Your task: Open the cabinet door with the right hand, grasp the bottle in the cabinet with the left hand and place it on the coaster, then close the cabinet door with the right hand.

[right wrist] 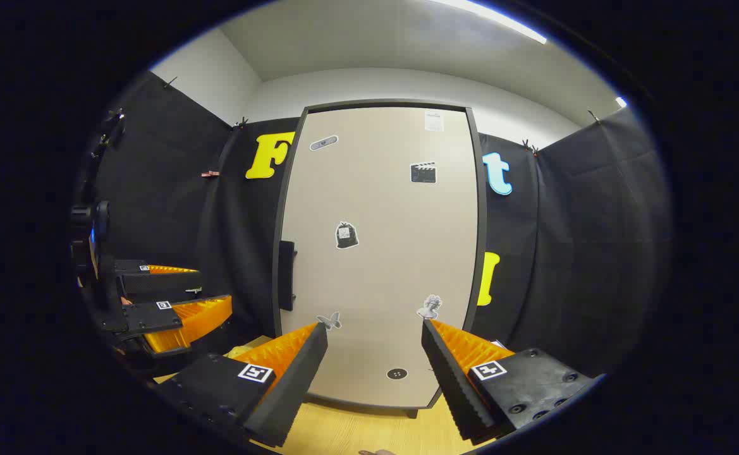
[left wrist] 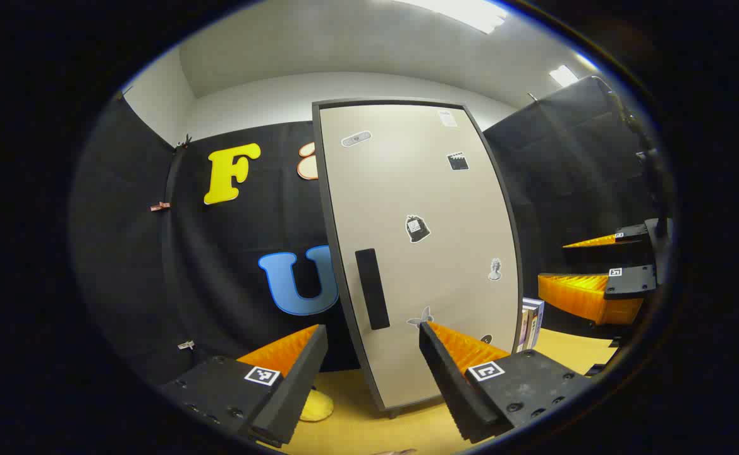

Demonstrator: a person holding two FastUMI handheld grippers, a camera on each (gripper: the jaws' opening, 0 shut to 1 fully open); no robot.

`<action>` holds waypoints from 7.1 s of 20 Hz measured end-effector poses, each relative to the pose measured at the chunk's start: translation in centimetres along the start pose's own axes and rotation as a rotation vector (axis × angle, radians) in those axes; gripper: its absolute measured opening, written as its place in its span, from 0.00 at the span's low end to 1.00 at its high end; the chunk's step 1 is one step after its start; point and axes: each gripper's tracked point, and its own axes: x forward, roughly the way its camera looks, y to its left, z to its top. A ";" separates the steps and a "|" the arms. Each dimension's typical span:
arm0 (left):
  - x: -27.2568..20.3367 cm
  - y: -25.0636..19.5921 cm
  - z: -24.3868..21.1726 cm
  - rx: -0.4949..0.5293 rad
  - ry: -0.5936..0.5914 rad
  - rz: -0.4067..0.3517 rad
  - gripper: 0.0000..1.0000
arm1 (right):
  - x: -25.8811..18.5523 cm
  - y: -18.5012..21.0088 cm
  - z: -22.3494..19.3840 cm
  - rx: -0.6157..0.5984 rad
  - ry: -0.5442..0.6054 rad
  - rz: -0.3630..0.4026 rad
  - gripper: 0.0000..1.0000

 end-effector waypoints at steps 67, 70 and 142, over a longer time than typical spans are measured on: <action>2.0 18.1 -9.6 -0.136 0.049 0.093 0.93 | 20.8 15.7 -4.0 -0.033 0.001 -0.093 0.45; 1.7 18.4 -10.0 -0.126 0.058 0.108 0.93 | 21.0 15.8 -4.1 0.013 -0.002 -0.098 0.31; 5.1 -11.9 -3.1 -0.109 -0.042 -0.373 0.97 | -8.1 -14.1 -4.1 0.159 0.094 -0.334 0.07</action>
